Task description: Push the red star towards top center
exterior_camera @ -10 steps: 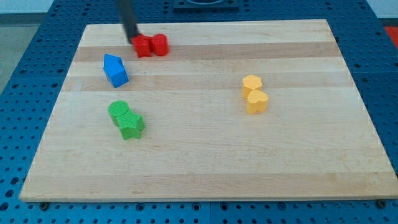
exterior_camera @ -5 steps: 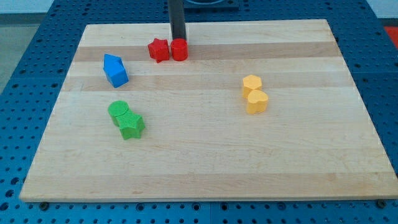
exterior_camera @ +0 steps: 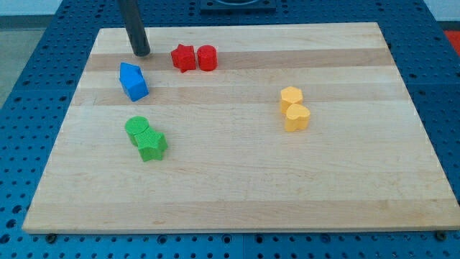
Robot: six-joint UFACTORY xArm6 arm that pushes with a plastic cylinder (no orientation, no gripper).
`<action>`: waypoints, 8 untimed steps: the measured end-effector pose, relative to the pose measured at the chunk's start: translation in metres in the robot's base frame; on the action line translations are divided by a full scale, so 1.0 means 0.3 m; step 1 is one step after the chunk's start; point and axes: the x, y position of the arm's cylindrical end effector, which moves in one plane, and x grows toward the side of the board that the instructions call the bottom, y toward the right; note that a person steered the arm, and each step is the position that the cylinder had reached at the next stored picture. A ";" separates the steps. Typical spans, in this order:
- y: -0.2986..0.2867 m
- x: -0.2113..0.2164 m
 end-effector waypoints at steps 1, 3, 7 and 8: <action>0.112 0.037; 0.432 0.048; 0.645 -0.040; 0.661 0.017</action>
